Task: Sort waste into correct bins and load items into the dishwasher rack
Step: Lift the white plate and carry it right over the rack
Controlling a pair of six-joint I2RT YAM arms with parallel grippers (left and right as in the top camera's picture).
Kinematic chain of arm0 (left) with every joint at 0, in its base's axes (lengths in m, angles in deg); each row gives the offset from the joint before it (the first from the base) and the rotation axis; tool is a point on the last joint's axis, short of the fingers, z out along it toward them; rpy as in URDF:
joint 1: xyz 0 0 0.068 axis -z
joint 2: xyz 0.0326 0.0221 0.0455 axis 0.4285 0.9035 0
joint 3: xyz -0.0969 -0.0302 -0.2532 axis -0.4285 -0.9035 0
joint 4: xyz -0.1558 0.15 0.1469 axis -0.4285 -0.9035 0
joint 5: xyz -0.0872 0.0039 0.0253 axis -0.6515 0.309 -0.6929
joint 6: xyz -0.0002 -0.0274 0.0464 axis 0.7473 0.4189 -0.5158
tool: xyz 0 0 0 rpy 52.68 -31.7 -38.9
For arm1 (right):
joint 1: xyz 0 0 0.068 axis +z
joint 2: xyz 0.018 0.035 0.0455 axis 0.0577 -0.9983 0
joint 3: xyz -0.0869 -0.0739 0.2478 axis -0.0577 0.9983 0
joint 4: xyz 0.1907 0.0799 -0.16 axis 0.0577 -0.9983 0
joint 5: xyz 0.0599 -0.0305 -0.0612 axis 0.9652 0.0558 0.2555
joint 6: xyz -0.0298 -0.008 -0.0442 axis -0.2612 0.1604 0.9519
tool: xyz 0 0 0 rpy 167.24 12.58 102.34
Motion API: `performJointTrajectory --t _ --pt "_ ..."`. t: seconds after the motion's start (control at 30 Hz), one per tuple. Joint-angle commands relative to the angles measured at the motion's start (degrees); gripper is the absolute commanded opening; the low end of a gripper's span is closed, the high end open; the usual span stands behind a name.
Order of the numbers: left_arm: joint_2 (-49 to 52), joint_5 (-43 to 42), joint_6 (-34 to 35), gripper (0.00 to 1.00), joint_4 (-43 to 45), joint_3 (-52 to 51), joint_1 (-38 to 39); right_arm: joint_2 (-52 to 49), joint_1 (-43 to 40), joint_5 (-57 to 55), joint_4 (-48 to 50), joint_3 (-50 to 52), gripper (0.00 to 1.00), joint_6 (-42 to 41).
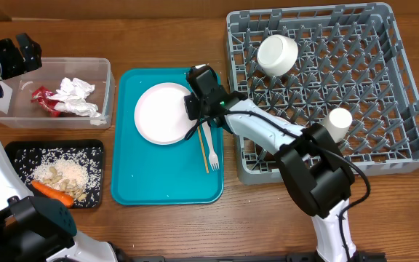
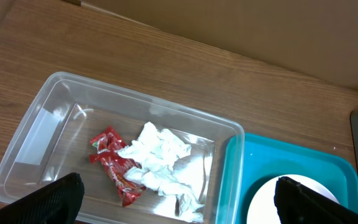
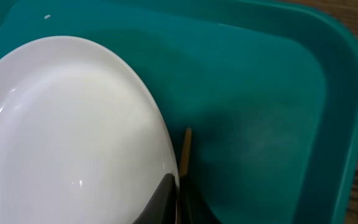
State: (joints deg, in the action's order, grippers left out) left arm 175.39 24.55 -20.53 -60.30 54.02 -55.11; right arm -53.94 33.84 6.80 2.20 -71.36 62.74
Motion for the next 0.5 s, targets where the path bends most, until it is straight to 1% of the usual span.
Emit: performJointTrajectory --t 0.0,0.27,0.37,0.47 --pt "-0.2 -0.4 0.7 1.0 0.1 0.6 0.1 5.1 -0.3 -0.5 -0.4 -1.8 0.04 3.9" --pt "-0.2 -0.4 0.7 1.0 0.1 0.6 0.2 11.0 -0.3 -0.7 -3.0 -1.8 0.04 4.0" --pt "-0.2 -0.4 0.7 1.0 0.1 0.6 0.2 13.8 -0.4 -4.8 -5.1 -1.8 0.04 4.1" --pt "-0.2 -0.4 0.7 1.0 0.1 0.6 0.1 17.2 -0.6 -10.4 -7.8 -1.8 0.04 9.1"
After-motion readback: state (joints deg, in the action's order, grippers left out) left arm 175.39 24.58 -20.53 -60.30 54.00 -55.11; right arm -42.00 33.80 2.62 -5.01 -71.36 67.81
